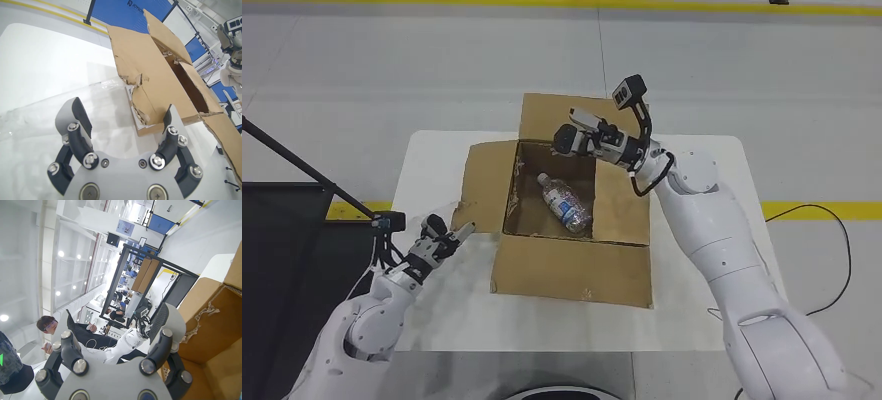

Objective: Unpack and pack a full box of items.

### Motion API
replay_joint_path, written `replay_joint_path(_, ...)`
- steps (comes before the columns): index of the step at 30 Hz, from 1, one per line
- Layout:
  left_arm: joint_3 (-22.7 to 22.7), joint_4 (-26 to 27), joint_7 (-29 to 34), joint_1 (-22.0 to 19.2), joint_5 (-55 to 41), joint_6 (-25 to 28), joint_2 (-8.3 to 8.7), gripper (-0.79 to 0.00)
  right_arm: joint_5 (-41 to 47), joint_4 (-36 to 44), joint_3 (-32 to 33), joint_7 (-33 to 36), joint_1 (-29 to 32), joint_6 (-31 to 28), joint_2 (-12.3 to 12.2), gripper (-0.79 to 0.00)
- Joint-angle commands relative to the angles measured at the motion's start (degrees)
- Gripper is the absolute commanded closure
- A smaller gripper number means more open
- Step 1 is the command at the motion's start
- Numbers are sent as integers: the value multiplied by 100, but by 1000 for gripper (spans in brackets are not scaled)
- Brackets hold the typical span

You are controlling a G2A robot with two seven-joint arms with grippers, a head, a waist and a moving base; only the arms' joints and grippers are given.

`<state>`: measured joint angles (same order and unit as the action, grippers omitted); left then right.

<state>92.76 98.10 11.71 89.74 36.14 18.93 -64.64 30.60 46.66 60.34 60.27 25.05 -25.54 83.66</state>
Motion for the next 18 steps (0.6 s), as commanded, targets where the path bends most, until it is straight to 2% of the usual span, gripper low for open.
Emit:
replay_joint_path(1, -3, -20, 17, -17, 0, 10, 0, -785, -164, -26, -3, -201, -7, -50, -3, -785)
replay_joint_path(5, 23, -13, 52, -37, -12, 30, 5, -785, -402, -82, -7, -511, 5, -15, -10, -785)
replay_joint_path(14, 230, 384, -6, -33, -112, 52, 18, -785, -402, -82, -7, -511, 5, -15, -10, -785)
replay_joint_path(18, 303, 657, 29, -66, -91, -20, 24, -785, -643, 386, 122, -591, 229, -328, -85, -785)
